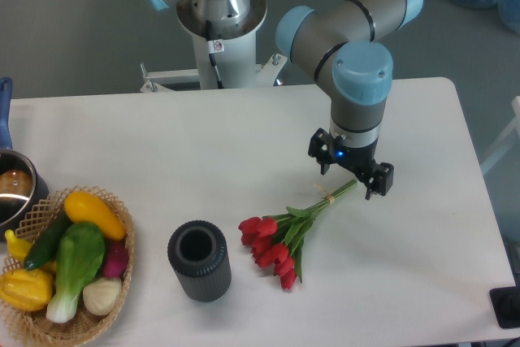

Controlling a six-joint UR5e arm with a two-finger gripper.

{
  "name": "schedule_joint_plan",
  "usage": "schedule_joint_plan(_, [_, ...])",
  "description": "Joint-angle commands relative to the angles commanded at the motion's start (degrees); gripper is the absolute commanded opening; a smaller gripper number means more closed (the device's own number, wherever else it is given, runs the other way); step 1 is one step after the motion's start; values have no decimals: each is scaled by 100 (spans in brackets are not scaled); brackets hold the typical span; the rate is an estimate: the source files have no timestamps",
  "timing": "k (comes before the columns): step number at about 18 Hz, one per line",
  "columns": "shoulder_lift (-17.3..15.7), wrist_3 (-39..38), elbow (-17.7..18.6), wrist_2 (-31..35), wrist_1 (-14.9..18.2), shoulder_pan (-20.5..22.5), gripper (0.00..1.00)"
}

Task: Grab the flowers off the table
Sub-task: 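Move the open gripper toward the red tulip bouquet's stems, then lower the gripper onto the tulip stems just below the flower heads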

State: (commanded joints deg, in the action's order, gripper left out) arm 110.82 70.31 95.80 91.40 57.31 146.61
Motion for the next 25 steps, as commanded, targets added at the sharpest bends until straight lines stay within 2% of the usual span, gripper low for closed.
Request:
schedule_joint_plan(5, [378,-26,-149,79,-53,-369,100])
schedule_joint_plan(9, [615,-44,-105,369,-53,-738,100])
schedule_joint_plan(15, [651,-70,132,369,-62,-853,100])
schedule_joint_plan(18, [695,-316,123,361,-140,-889,97])
schedule_joint_plan(21, [827,-614,123,361,-631,-897,80])
schedule_joint_plan(23, [941,-1044,115,369,-756,-994,61])
schedule_joint_plan(25, [950,-1326,88,378,-774,-1012,37])
